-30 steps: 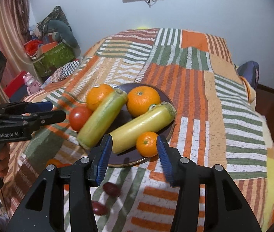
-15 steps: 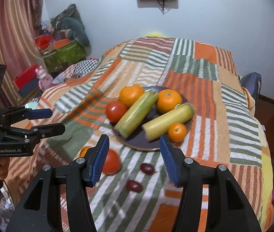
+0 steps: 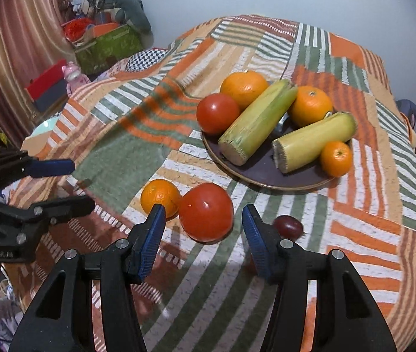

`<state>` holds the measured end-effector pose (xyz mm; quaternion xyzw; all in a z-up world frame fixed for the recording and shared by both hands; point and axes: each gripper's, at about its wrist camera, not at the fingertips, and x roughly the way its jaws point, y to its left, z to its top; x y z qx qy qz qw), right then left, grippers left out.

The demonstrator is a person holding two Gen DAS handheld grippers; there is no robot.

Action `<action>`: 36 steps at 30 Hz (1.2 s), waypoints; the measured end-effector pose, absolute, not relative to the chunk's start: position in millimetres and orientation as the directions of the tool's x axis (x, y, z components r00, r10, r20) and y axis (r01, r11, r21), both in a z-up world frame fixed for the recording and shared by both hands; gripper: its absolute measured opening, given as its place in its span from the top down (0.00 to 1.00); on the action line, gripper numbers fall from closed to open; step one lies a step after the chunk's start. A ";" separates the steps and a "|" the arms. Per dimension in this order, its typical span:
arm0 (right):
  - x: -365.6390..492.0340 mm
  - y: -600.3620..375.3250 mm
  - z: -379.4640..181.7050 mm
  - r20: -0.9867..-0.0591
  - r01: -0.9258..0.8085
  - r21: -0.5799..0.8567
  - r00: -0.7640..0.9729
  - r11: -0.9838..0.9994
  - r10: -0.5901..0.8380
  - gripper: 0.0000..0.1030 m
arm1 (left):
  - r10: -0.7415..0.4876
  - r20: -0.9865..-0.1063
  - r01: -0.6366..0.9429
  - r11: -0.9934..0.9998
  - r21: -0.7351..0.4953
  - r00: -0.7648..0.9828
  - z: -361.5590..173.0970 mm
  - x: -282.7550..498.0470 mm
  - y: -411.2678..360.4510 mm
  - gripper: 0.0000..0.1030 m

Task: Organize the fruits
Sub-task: 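Grasp a tangerine with the left tool while the right tool grasps another red tomato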

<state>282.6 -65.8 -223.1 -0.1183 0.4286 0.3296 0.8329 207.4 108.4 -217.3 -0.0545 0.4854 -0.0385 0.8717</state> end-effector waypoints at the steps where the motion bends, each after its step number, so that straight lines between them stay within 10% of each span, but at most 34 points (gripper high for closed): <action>1: 284.4 -64.3 -225.6 -0.793 -0.647 0.085 0.416 0.758 0.444 0.51 | -0.122 -0.844 0.014 0.991 -0.135 0.522 -220.1 207.6 108.6 0.37; 20: 289.0 -70.5 -228.5 -0.798 -0.655 0.125 0.379 0.745 0.468 0.61 | -0.191 -0.834 0.085 0.981 -0.171 0.518 -229.5 234.7 78.4 0.37; 36: 295.8 -124.8 -199.6 -0.742 -0.579 0.149 0.470 0.802 0.478 0.61 | -0.199 -0.846 0.084 0.980 -0.182 0.495 -244.6 264.5 62.2 0.63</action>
